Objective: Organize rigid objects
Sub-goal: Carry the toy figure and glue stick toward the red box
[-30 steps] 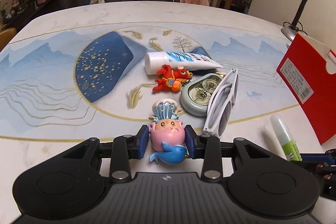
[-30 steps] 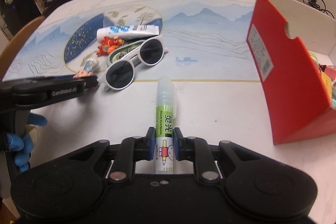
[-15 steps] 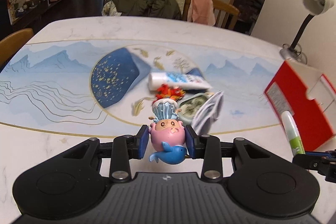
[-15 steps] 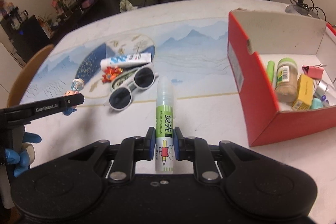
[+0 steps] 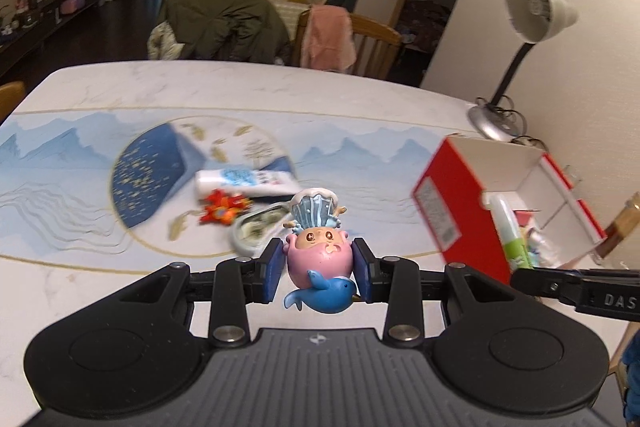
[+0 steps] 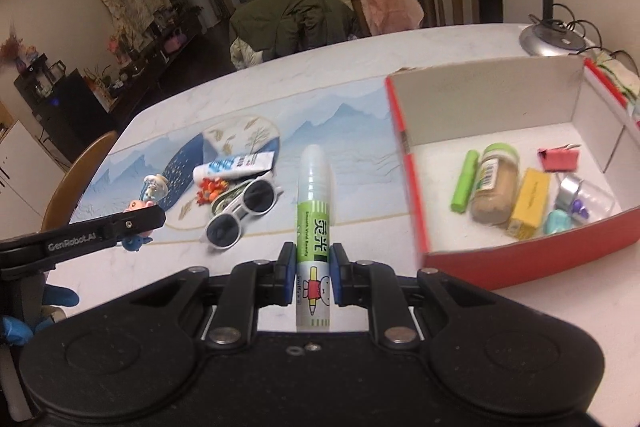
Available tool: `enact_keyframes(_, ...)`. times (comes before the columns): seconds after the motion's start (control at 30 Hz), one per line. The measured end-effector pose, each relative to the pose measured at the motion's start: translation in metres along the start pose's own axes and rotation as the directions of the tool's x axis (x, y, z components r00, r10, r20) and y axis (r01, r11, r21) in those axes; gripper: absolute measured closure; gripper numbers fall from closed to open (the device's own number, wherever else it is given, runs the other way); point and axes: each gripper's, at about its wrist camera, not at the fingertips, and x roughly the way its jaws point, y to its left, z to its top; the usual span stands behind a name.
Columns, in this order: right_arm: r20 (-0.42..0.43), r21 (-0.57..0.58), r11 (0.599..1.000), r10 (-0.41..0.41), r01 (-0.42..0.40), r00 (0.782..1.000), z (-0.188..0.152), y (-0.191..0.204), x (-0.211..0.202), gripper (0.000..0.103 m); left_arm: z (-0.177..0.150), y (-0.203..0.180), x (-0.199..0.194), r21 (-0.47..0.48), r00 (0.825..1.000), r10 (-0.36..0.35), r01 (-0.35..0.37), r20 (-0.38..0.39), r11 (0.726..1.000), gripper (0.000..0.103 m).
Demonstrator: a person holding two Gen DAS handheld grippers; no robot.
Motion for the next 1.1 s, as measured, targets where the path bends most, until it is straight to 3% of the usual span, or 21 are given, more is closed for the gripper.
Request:
enact_keyframes(0.67, 0.095, 0.105, 0.992, -0.078, 0.068, 0.992, 0.037, -0.114, -0.034, 0.087, 0.019, -0.139, 0.041, 0.189, 0.99, -0.134, 0.139, -0.037, 0.972, 0.067)
enact_keyframes(1.1, 0.1, 0.16, 0.982, -0.121, 0.104, 0.988, 0.059, -0.179, -0.027, 0.087, 0.023, -0.209, 0.092, 0.292, 0.984, -0.137, 0.164, -0.109, 0.942, 0.067)
